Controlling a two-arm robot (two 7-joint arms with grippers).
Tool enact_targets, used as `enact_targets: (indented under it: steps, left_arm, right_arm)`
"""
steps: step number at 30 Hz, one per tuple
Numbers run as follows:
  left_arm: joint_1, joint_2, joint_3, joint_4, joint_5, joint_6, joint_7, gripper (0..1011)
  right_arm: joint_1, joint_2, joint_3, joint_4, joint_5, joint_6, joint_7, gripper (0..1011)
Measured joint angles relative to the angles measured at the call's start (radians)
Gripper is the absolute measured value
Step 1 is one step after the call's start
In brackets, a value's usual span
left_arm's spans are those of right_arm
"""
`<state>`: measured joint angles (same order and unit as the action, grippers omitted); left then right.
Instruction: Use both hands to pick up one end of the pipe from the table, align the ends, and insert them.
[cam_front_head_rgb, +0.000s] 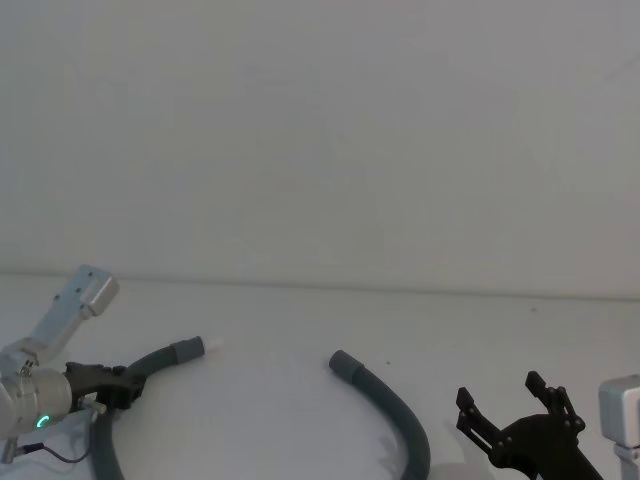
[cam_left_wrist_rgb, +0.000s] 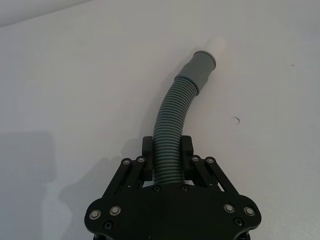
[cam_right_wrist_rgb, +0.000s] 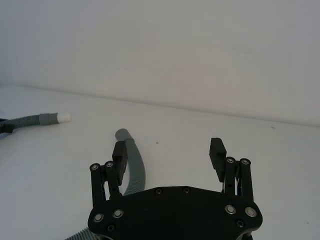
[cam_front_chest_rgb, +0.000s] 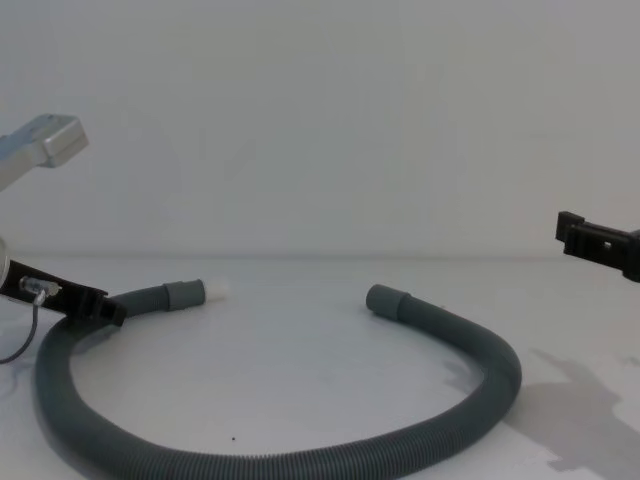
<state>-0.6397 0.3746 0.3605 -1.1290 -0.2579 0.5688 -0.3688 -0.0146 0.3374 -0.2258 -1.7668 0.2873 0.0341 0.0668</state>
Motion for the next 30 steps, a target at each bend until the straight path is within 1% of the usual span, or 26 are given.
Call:
enact_targets:
  steps: [23,26,30]
  left_arm:
    - [-0.001,0.000,0.000,0.002,0.000,0.000,-0.001,290]
    - [-0.001,0.000,0.000,0.002,0.000,0.000,-0.001,290]
    - [-0.001,0.000,0.000,0.002,0.000,0.000,-0.001,290]
  right_arm:
    - [0.001,0.000,0.000,0.000,-0.001,0.000,0.001,1002]
    - [0.006,0.002,-0.002,0.002,-0.003,0.000,0.008,1002]
    - [0.021,0.013,-0.010,0.004,-0.010,-0.001,0.031,1002]
